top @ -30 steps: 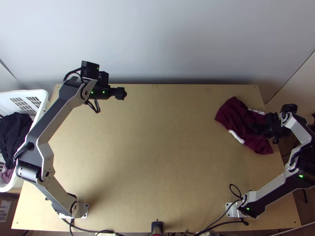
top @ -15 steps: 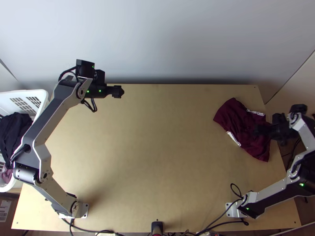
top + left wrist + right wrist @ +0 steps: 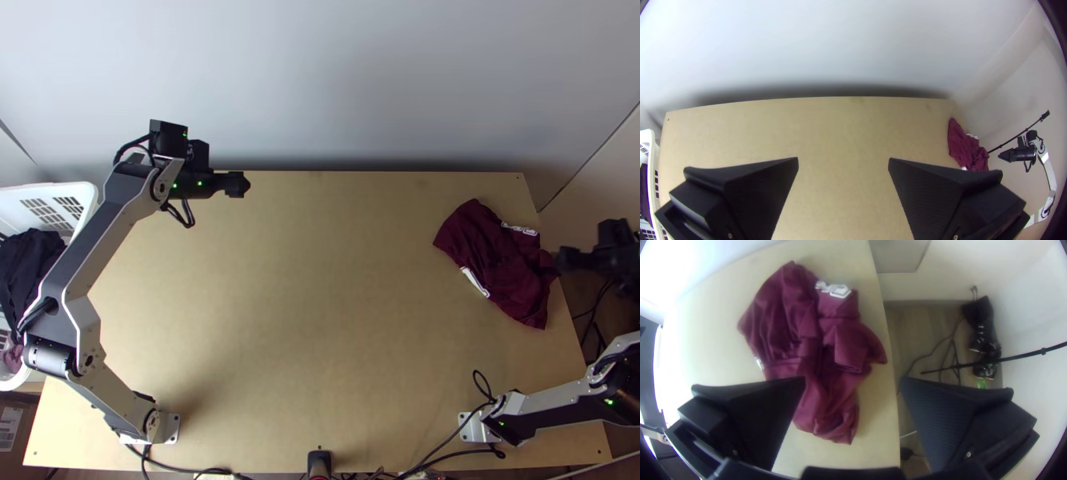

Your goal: Fold the t-shirt

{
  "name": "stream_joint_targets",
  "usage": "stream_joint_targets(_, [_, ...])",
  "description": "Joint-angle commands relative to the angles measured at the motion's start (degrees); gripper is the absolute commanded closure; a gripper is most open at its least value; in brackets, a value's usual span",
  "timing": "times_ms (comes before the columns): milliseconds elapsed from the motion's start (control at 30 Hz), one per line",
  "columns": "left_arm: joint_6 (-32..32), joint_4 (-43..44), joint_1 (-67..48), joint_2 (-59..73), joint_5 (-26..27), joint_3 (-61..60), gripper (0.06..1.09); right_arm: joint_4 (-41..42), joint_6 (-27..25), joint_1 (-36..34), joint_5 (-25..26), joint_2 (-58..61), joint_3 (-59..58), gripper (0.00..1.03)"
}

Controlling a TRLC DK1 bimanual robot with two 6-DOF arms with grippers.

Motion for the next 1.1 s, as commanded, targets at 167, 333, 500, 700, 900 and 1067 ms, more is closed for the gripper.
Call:
stream_joint_targets(167, [-1.2, 0.3, 1.2, -1.6, 0.2, -2.7, 0.1, -0.5, 4.3, 12.0, -8.1, -2.4, 2.7, 0.9])
stream_joint_targets(333, [-1.5, 1.2, 1.2, -3.1, 0.3, -5.4, 0.1, 5.5, 5.7, 22.1, -8.0, -0.3, -1.7, 1.0])
stream_joint_targets(500, [-2.0, 1.8, 1.7, -4.4, 0.3, -6.9, 0.1, 12.1, 7.2, 29.6, -6.8, 2.5, -6.0, 1.0])
stream_joint_targets(700, [-2.5, 2.0, 2.7, -5.9, 0.3, -8.1, 0.1, 19.3, 10.6, 32.3, -4.9, 8.3, -8.4, 1.0])
stream_joint_targets(900, [-2.5, 2.4, 3.9, -6.9, 0.3, -7.9, 0.1, 23.6, 10.8, 33.2, -1.7, 12.7, -10.7, 1.0])
stream_joint_targets(1067, [-2.5, 2.9, 4.5, -6.7, 0.2, -7.8, 0.1, 24.9, 9.2, 33.4, -0.1, 16.4, -10.1, 1.0])
